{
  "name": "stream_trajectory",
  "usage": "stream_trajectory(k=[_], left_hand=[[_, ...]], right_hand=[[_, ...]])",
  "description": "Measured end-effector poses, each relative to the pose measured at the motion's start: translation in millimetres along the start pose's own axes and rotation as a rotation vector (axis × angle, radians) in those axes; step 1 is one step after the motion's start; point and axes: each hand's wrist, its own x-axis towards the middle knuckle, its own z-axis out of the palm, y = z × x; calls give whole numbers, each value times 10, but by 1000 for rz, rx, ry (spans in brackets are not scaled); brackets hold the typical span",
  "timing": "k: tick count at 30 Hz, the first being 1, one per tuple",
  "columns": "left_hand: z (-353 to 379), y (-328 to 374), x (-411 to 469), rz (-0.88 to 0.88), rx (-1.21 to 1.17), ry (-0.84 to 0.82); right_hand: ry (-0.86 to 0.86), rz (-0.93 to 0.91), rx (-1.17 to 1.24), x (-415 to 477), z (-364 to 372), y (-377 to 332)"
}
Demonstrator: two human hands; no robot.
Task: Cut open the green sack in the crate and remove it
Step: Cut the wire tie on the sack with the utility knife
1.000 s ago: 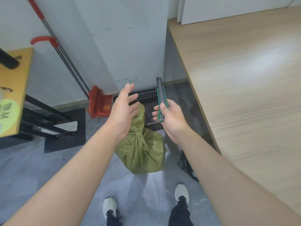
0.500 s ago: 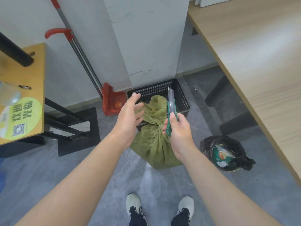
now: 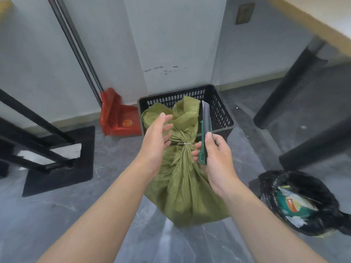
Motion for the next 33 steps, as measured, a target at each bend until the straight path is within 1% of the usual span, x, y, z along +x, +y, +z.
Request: stream_trajectory(k=[6, 8, 10, 12, 14, 16, 18, 23, 25, 27, 30, 33], left_hand=[[104, -836, 424, 33, -39, -32], [131, -1065, 522, 65, -14, -38], [150, -1273, 618, 144, 98, -12], [152, -1453, 748, 264, 286, 40], [175, -1598, 893, 339, 446, 81], [214, -1697, 1012, 359, 513, 80], [262, -1784, 1112, 354, 502, 70], [371, -1897, 1260, 341, 430, 42], [396, -1931, 1284, 344, 424, 27], [422, -1969, 1314, 359, 465, 28], [445, -1990, 1365, 353, 533, 51], [440, -1997, 1429, 302, 464, 66]], right_hand=[[35, -60, -13, 278, -231, 650], [25, -79, -16, 362, -295, 807], [14, -103, -48, 458, -353, 958], [13, -134, -84, 546, -393, 1076], [14, -161, -99, 601, -427, 1162], [18, -173, -122, 623, -471, 1221], [24, -205, -168, 640, -508, 1259], [50, -338, -350, 753, -605, 1223], [62, -420, -495, 797, -706, 1209], [87, -519, -670, 806, -800, 1196], [97, -603, -767, 813, -893, 1190], [134, -680, -929, 830, -939, 1221]])
